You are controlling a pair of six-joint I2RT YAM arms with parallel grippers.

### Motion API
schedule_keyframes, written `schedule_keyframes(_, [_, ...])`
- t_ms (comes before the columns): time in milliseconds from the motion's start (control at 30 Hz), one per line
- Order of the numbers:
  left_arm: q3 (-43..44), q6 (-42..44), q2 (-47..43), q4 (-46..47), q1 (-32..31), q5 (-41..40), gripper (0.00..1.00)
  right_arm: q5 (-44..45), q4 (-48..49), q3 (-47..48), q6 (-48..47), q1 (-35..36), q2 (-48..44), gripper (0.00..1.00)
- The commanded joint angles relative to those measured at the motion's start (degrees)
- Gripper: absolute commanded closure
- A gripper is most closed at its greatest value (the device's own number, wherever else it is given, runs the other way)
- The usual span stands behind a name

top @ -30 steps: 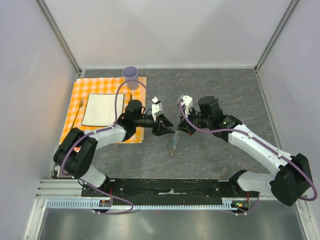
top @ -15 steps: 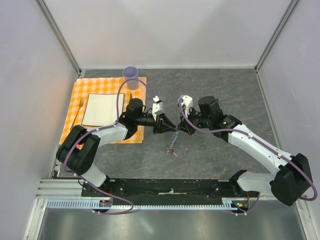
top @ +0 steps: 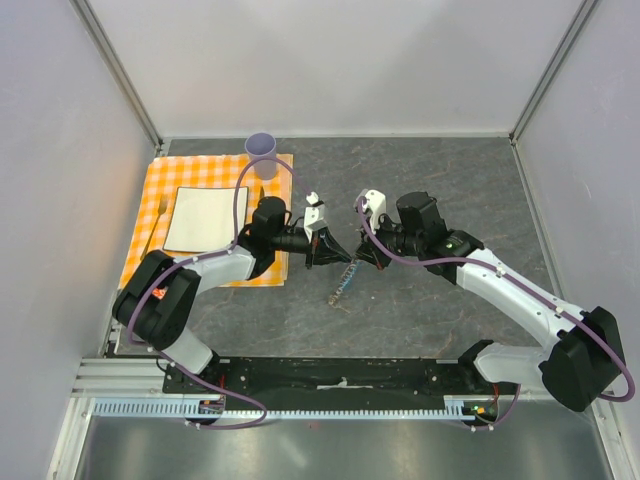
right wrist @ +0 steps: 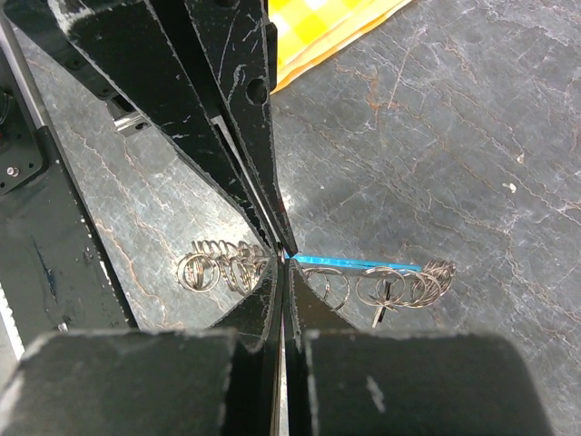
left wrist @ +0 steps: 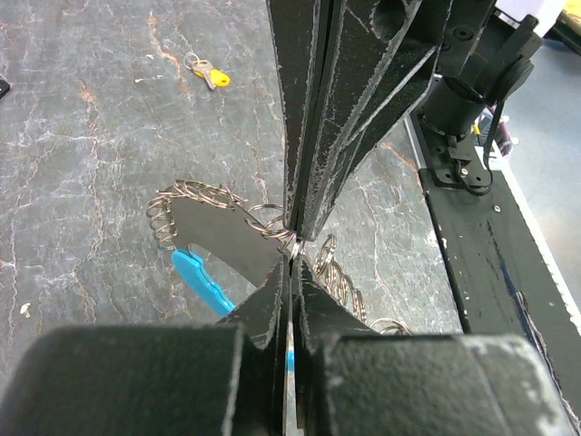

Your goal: Put the keys on the keyring

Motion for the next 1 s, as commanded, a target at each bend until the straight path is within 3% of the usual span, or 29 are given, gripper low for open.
schedule_keyframes(0, [1.12,-1.14,-2.40,2.80,-0.45,1.07,0.98,2.04,4.66,-0.08,1.26,0.20,-0.19,1.00])
schedule_keyframes(100, [-1.16,-3.67,-3.98,7.87,-0.36,-1.83,0.98,2.66,5.46,-0.43,2.14,0.20,-0.98,0.98])
schedule_keyframes(267, [-6.78,-8.25,-6.71,16.94,-0.27,-7.19,0.98,4.59,7.47,-1.83,3.90,0.20,-3.61,0.59])
schedule_keyframes(333, [-7.84,-8.96,-7.41,19.40,-0.27,-8.08,0.98,5.82,9.14,-2.63,4.42,0.20,-5.36,0.56])
schedule_keyframes(600, [-11.18,-15.46,-7.24,30.31,-0.27,-10.10,0.98,7.93,13.54,-7.29,8.03,0.20,-8.71,0.66])
schedule_keyframes(967, [-11.01,-15.74,-7.94,29.97,-0.27,-8.96,0.98,7.49,18.99,-10.45,10.49,0.20,-7.22,0.76])
